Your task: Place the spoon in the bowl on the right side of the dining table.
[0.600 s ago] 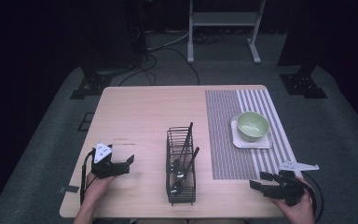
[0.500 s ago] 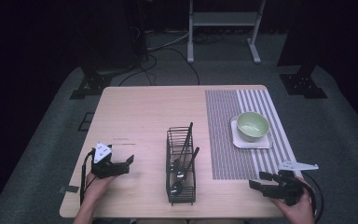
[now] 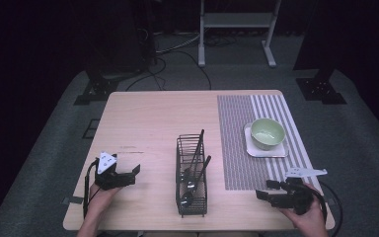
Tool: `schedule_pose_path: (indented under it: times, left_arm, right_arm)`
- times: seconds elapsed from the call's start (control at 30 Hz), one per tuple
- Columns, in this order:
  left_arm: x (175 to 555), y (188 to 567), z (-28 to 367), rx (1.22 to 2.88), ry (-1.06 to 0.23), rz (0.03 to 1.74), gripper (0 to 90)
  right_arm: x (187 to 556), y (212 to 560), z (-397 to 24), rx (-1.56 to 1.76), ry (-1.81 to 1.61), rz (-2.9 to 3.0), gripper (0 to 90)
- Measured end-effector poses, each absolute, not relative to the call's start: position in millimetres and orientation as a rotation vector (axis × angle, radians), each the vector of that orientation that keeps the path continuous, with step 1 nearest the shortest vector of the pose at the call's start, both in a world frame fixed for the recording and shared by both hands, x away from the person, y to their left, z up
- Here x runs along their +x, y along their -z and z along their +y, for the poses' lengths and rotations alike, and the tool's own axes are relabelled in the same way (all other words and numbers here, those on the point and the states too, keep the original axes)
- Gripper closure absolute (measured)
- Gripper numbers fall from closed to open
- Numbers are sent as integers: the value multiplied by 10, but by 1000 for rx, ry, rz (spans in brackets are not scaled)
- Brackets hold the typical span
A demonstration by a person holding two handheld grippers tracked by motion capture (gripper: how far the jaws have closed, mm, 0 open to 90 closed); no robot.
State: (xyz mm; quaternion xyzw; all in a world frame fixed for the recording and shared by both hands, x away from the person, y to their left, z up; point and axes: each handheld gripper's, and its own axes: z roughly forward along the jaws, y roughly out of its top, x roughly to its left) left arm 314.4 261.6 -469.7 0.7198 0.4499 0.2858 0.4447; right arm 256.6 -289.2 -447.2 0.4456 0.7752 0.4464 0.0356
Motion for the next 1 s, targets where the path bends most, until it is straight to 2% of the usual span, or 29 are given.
schedule_pose_path:
  times: [0.57,1.0]
  left_arm:
    - [3145,4697,2605,1789,-708,1111,0]
    - [3143,4695,2604,1790,-713,1109,0]
  right_arm:
    - [2682,4318,-2679,1304,-1418,2431,287]
    - [2751,4067,-2474,1242,-1501,2470,287]
